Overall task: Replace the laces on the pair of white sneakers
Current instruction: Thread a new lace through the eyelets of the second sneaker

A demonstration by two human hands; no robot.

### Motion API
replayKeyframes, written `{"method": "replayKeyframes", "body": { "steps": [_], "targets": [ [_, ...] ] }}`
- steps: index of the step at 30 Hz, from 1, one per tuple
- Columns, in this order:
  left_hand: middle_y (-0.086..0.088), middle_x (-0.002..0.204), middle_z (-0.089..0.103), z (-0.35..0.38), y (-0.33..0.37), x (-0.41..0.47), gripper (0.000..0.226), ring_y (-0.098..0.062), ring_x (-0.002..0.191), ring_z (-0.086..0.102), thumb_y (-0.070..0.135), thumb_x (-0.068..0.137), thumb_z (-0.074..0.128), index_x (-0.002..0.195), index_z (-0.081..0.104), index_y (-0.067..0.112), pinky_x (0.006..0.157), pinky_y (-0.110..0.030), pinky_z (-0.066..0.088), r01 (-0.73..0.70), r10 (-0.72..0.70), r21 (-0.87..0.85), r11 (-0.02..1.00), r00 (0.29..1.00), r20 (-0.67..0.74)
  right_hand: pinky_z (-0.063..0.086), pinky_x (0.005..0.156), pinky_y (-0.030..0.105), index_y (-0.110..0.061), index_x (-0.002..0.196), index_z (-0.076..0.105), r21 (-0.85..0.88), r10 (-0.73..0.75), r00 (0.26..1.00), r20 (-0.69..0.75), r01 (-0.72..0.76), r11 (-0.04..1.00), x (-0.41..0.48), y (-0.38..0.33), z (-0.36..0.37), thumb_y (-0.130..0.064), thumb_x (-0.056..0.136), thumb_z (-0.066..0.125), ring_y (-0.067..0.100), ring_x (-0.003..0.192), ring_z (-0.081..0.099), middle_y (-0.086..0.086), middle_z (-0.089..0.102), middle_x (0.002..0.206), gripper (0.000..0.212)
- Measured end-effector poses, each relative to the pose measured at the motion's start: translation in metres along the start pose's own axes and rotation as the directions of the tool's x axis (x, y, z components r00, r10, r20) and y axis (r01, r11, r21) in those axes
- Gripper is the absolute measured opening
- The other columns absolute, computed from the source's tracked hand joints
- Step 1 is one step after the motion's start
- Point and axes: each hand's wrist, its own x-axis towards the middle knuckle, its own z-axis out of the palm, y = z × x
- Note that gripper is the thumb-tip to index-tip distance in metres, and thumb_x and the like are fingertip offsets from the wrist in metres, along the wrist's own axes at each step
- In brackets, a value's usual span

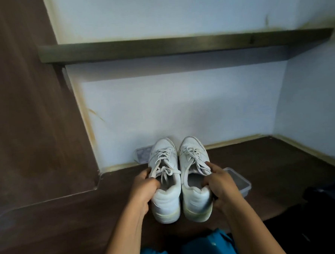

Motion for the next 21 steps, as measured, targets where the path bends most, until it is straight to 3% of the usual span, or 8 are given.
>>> {"method": "replayKeyframes", "body": {
  "steps": [5, 10, 14, 18, 21],
  "targets": [
    [-0.01, 0.103, 0.068, 0.064, 0.034, -0.03, 0.063, -0.025, 0.089, 0.063, -0.01, 0.067, 0.05, 0.123, 0.058, 0.018, 0.068, -0.028, 0.046, -0.098, 0.091, 0.035, 0.995, 0.984, 0.151, 0.046, 0.061, 0.024, -0.02, 0.129, 0.055, 0.019, -0.104, 0.984, -0.142, 0.108, 0.994, -0.032, -0.036, -0.077, 0.011, 0.073, 0.046, 0.021, 0.078, 0.061, 0.014, 0.067, 0.109, 0.065],
    [-0.005, 0.08, 0.069, 0.148, 0.057, -0.076, 0.046, -0.023, 0.074, 0.062, -0.01, 0.067, 0.048, 0.094, 0.066, 0.023, 0.063, -0.028, 0.046, -0.121, 0.115, -0.004, 0.993, 0.933, 0.34, 0.052, 0.073, 0.029, -0.022, 0.129, 0.055, 0.008, -0.156, 0.922, -0.355, 0.169, 0.986, -0.066, -0.059, -0.166, 0.009, 0.072, 0.046, 0.023, 0.091, 0.064, 0.01, 0.066, 0.112, 0.065],
    [-0.007, 0.081, 0.07, 0.218, 0.064, -0.11, 0.048, -0.024, 0.075, 0.063, -0.01, 0.066, 0.048, 0.1, 0.067, 0.019, 0.064, -0.028, 0.046, -0.142, 0.128, -0.009, 0.99, 0.86, 0.493, 0.05, 0.07, 0.031, -0.022, 0.129, 0.055, -0.045, -0.174, 0.842, -0.51, 0.176, 0.983, -0.097, -0.063, -0.236, 0.004, 0.071, 0.046, 0.023, 0.081, 0.063, 0.01, 0.066, 0.108, 0.064],
    [-0.002, 0.08, 0.065, 0.277, 0.063, -0.146, 0.047, -0.014, 0.07, 0.059, -0.014, 0.07, 0.048, 0.105, 0.063, 0.014, 0.056, -0.021, 0.043, -0.155, 0.129, -0.01, 0.988, 0.787, 0.604, 0.05, 0.084, 0.035, -0.018, 0.132, 0.051, -0.112, -0.174, 0.756, -0.631, 0.134, 0.985, -0.128, -0.063, -0.295, 0.003, 0.075, 0.049, 0.025, 0.092, 0.062, 0.013, 0.064, 0.114, 0.061],
    [-0.002, 0.078, 0.063, 0.321, 0.058, -0.169, 0.048, -0.012, 0.067, 0.056, -0.016, 0.071, 0.047, 0.105, 0.061, 0.014, 0.051, -0.018, 0.043, -0.158, 0.107, 0.012, 0.987, 0.72, 0.686, 0.053, 0.081, 0.043, -0.022, 0.115, 0.056, -0.104, -0.137, 0.707, -0.694, 0.091, 0.99, -0.146, -0.049, -0.329, 0.004, 0.074, 0.047, 0.034, 0.09, 0.064, 0.012, 0.066, 0.098, 0.05]
  ]
}}
